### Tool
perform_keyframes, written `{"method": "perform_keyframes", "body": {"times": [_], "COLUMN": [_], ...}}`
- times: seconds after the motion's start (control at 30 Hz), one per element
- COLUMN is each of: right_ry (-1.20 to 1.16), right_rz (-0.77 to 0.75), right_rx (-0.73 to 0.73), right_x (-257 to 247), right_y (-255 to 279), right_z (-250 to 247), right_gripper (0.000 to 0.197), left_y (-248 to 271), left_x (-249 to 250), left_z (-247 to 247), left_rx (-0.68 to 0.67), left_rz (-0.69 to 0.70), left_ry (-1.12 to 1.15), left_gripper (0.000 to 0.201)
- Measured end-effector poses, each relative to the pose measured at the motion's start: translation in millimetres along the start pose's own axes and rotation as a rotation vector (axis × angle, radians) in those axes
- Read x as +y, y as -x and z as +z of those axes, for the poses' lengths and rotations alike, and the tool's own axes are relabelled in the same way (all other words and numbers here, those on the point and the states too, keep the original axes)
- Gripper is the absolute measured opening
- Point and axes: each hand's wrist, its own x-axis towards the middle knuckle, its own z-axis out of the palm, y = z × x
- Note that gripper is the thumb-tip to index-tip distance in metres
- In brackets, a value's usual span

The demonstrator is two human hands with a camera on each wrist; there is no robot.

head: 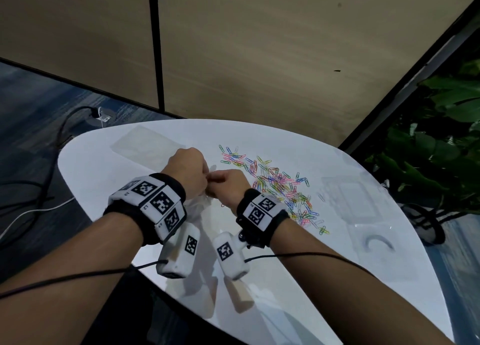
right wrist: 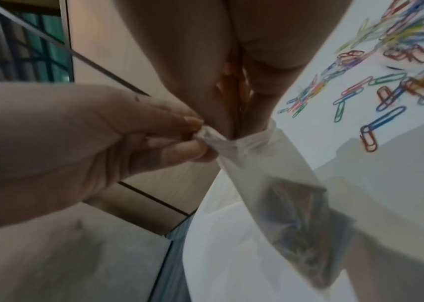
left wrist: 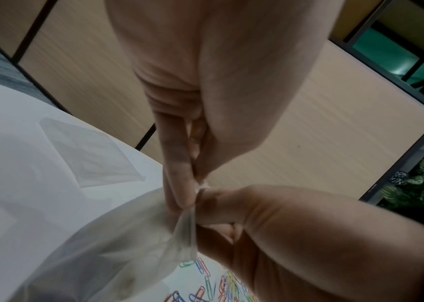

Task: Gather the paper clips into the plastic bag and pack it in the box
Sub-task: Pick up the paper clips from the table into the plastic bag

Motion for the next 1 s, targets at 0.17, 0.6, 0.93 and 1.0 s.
{"method": "perform_keyframes", "body": {"times": [0.17,0.6,0.93,1.0], "right_ry": [0.386,0.746,1.334,1.37], "right_rz": [-0.192,-0.024,-0.334,-0.317], "right_rx": [0.007,-0.032,-0.284,-0.222], "right_x": [-20,36,114,124], "right_y": [12,-48,-21,-8], "right_z": [-2,-56,-30,-44], "right_gripper": [0.016,0.044,0.065,0.061], "left_y": [1,0,0,2], "left_x": [-2,-30,-27,-26], "left_z": [-2,-23,-26,-27], "left_rx": [0.011,0.055,0.031,0.027], "left_rz": [-0.006,-0.062,-0.042,-0.034], "left_ry": [0.006,0.041,-0.047,-0.056], "left_gripper": [0.026,0.026,0.03,0.029]}}
